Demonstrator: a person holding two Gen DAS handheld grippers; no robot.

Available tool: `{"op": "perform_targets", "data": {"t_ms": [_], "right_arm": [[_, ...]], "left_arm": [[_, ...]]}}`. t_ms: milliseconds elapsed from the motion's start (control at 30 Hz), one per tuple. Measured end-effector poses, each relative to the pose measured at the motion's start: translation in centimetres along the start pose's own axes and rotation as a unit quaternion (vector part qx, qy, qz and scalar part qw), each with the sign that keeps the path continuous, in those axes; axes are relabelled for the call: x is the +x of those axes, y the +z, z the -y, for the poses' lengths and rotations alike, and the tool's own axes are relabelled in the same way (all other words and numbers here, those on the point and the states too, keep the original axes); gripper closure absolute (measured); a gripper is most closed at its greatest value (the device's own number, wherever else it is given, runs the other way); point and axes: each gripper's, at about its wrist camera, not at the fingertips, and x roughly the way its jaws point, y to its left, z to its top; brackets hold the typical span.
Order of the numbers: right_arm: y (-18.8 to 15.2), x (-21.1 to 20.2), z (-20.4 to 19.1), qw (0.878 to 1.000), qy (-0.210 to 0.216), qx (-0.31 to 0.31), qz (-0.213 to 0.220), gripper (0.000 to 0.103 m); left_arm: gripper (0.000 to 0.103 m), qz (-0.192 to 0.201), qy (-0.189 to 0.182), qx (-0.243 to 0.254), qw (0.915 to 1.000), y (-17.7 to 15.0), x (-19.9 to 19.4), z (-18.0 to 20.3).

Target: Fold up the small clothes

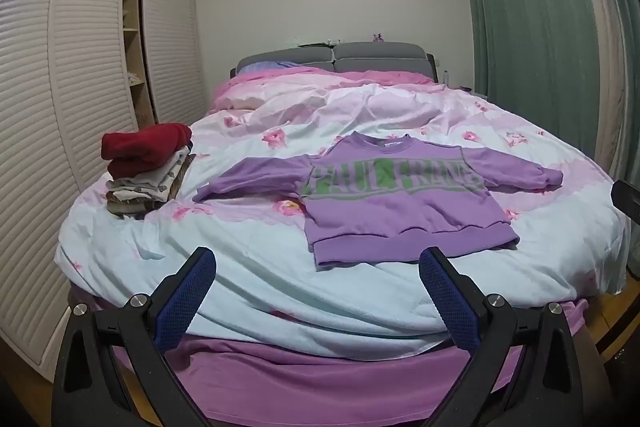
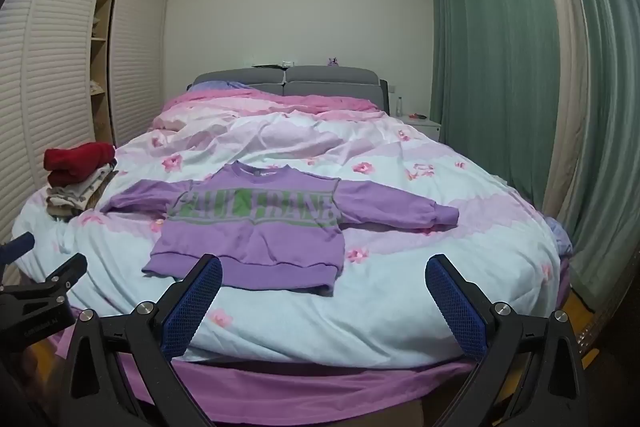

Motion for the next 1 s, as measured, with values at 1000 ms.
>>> {"op": "perform_targets", "data": {"t_ms": [1000], "right_arm": [[0.13, -0.29, 0.03, 1.0, 0.0, 0.0, 0.003, 0.0]], "left_arm": [[0.0, 0.004, 0.008, 0.001, 1.0, 0.16, 0.0, -0.33]]}}
